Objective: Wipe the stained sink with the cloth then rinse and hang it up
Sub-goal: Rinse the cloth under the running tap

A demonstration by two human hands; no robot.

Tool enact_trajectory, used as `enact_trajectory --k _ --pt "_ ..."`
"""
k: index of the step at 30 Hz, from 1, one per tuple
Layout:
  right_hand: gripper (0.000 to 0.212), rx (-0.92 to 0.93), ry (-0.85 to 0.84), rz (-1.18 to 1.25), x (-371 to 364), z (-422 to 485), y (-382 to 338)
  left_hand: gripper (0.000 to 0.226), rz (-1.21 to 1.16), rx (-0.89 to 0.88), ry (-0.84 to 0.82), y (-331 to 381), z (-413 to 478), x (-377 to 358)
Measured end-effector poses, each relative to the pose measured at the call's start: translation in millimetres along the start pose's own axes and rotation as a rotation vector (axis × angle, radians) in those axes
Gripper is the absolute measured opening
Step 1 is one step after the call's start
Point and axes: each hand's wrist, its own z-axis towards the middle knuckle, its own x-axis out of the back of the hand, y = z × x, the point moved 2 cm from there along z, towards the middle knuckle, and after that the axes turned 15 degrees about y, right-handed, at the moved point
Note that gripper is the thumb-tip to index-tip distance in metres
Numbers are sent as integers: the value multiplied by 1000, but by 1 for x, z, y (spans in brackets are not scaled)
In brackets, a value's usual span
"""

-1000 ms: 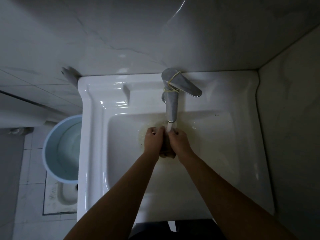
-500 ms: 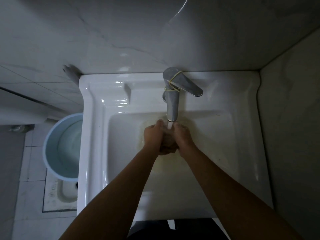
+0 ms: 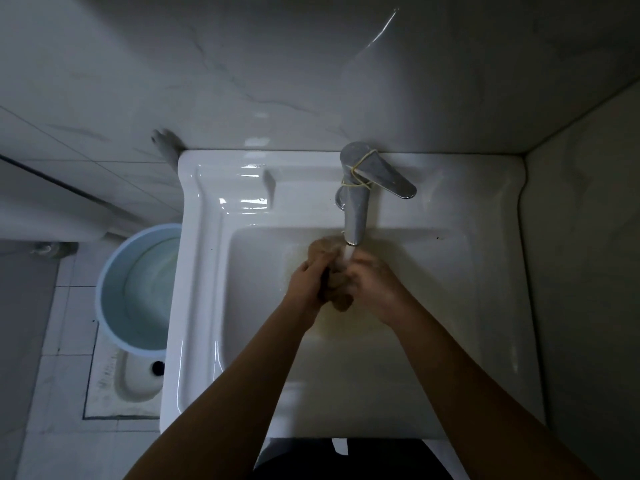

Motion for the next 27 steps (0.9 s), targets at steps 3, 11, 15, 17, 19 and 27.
enact_trajectory --k 3,11,15,17,19,27 --pt "27 85 213 -3 11 5 -2 40 -33 -2 104 -2 -2 5" --pt "25 -366 156 128 1 17 12 47 157 89 -7 12 -12 -5" --pt "13 -180 382 27 12 23 4 71 448 -118 133 9 -3 3" --pt "18 -218 357 133 19 23 -1 81 535 -209 136 7 0 8" --pt "18 -273 265 236 22 19 -5 55 542 -273 110 5 5 11" --pt "28 -542 32 534 20 -1 1 7 539 -446 394 9 13 10"
